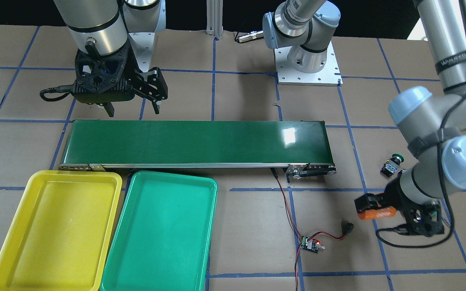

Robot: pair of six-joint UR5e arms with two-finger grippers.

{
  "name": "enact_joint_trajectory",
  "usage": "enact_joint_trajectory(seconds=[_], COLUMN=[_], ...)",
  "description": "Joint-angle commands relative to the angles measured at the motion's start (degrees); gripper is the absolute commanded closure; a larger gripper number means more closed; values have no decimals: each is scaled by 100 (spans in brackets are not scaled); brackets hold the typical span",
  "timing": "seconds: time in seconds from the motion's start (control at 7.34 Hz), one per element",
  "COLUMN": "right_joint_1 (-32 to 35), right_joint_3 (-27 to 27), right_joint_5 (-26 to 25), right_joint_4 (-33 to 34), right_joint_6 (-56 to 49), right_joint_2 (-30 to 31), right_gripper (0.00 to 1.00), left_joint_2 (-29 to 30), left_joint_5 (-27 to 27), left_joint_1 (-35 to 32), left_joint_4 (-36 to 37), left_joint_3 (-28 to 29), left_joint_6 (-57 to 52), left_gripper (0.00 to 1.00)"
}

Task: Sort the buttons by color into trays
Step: 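Carry the orange cell onto the conveyor belt and release it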

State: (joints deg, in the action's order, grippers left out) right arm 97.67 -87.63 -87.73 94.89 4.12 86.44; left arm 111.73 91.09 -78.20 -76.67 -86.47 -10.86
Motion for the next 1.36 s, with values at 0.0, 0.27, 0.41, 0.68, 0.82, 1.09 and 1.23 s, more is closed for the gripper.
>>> enact_joint_trajectory(seconds=[0.0,0.27,0.41,0.68,0.82,1.09,1.23], right_joint_1=[-169,-521,-513,-513,-513,-504,-504], right_joint_3=[9,-8,-34,-70,-70,-78,-96], right_joint_5=[-77,1,1,10,10,10,10], right_joint_4=[-40,-84,-84,-84,-84,-84,-84], right_joint_6=[18,-61,-61,-61,-61,-52,-52], right_joint_2=[109,171,198,198,198,198,198], right_gripper=[0,0,0,0,0,0,0], left_joint_2=[-790,-1161,-1267,-1425,-1452,-1479,-1479], left_joint_5=[-162,-180,-162,-162,-162,-171,-171], left_joint_1=[-579,-592,-591,-582,-574,-582,-582], left_joint_4=[-656,-482,85,265,258,292,302], left_joint_3=[-482,-1508,-1887,-2530,-2611,-2822,-2823], left_joint_6=[189,190,181,146,137,198,155], left_gripper=[100,100,95,94,89,17,0])
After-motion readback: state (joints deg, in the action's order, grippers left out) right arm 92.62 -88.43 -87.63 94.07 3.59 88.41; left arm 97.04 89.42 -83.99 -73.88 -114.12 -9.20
